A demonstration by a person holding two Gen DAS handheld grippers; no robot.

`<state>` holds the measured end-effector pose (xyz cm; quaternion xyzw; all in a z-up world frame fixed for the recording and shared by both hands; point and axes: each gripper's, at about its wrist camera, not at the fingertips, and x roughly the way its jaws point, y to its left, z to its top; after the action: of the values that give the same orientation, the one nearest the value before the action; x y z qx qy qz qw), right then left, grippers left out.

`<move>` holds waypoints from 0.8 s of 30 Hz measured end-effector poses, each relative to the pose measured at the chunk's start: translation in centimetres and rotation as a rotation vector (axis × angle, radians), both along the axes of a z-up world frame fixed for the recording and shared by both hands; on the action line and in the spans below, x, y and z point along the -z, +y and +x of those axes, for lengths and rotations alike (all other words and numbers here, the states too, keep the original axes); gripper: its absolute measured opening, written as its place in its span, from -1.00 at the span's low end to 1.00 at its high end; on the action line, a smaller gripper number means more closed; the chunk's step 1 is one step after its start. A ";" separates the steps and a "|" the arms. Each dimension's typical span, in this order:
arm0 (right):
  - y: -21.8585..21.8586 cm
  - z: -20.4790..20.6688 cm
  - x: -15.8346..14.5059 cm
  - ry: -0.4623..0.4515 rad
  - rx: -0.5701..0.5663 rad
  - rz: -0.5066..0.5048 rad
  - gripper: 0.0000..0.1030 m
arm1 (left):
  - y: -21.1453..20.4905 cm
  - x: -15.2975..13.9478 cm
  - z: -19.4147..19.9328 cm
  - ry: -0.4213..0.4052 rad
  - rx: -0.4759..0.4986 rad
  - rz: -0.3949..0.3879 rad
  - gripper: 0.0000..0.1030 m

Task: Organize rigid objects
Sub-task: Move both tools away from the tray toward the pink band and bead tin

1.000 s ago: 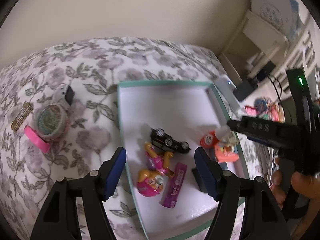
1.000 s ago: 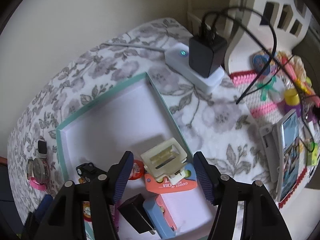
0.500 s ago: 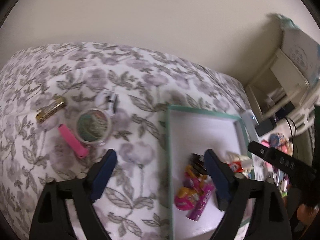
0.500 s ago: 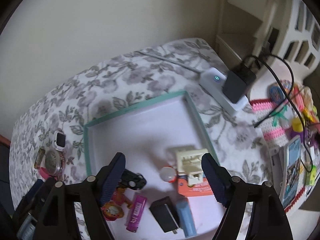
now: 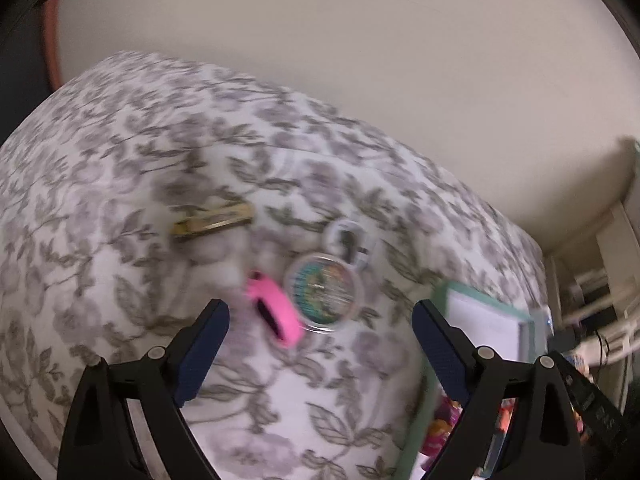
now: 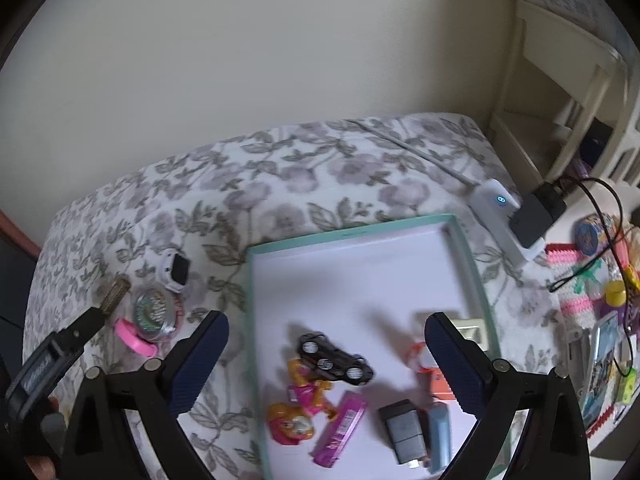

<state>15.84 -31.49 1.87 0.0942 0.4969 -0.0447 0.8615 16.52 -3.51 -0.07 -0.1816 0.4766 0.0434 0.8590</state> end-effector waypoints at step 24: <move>12.4 1.1 1.5 -0.001 -0.256 0.048 0.95 | 11.3 0.4 -1.2 0.008 -0.275 0.029 0.96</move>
<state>16.99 -19.13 0.41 0.0507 0.5053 0.0778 0.8579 15.28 7.75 -0.46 -0.2325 0.4499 0.1684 0.8457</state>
